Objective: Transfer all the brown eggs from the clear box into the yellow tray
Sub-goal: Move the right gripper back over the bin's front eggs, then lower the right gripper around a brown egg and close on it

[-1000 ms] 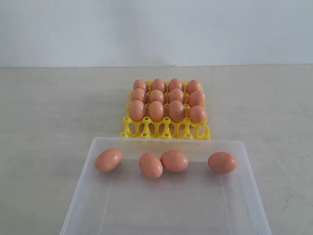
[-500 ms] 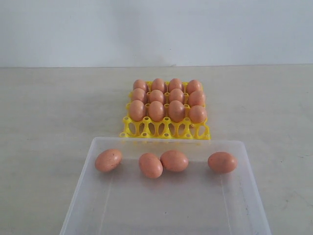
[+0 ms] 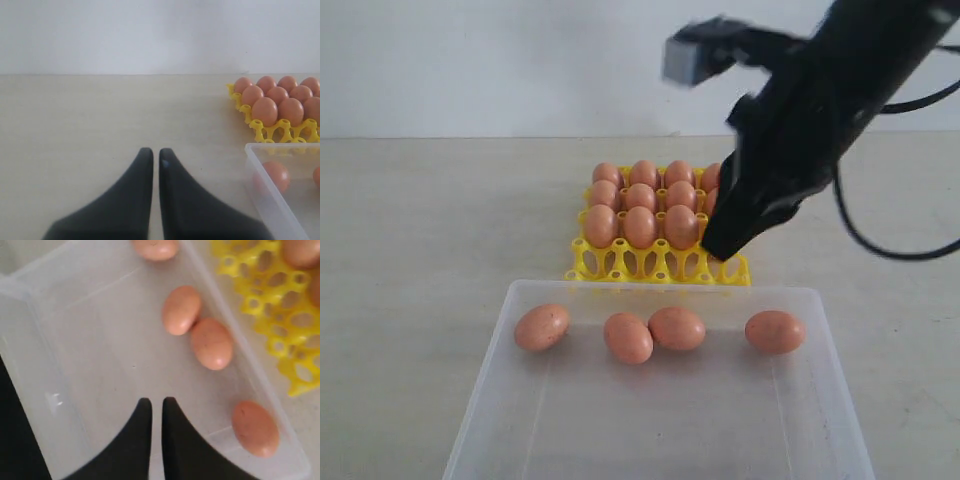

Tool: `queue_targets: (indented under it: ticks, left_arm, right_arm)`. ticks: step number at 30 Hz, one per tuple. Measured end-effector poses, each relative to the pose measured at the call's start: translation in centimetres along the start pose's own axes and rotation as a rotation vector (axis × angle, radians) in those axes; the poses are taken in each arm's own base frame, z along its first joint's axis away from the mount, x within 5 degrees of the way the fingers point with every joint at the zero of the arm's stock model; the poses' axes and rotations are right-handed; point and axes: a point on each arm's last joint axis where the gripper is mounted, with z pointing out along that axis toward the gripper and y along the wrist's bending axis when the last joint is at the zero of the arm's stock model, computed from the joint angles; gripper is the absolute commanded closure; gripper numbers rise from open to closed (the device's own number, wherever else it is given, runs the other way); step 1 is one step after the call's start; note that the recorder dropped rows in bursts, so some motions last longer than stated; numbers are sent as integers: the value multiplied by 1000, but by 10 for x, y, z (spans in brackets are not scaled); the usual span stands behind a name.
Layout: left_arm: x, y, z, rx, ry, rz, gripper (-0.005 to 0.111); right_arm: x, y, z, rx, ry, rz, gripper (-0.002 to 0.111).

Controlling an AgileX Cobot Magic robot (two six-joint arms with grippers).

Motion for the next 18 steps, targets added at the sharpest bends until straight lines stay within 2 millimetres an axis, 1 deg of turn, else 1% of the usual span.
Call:
queue_targets:
  ticks: [1,4,8,11,13,14,17,18]
  left_arm:
    - [0,0,0,0,0,0,103]
    - [0,0,0,0,0,0,103]
    - [0,0,0,0,0,0,103]
    - [0,0,0,0,0,0,103]
    - [0,0,0,0,0,0,103]
    - [0,0,0,0,0,0,103]
    - [0,0,0,0,0,0,103]
    - [0,0,0,0,0,0,103]
  right_arm:
    - [-7,8,16,7,41,-74,107]
    - [-22,22,52,62,108,-221,107]
    - [-31,37,91,84,185,-348,107]
    - [-35,44,113,85,198,-365,106]
    - [-37,44,126,90,197,-363,97]
    - [-37,43,131,91,196,-361,88]
    - [-36,39,149,87,214,-355,56]
    - [-35,37,153,83,224,-347,49]
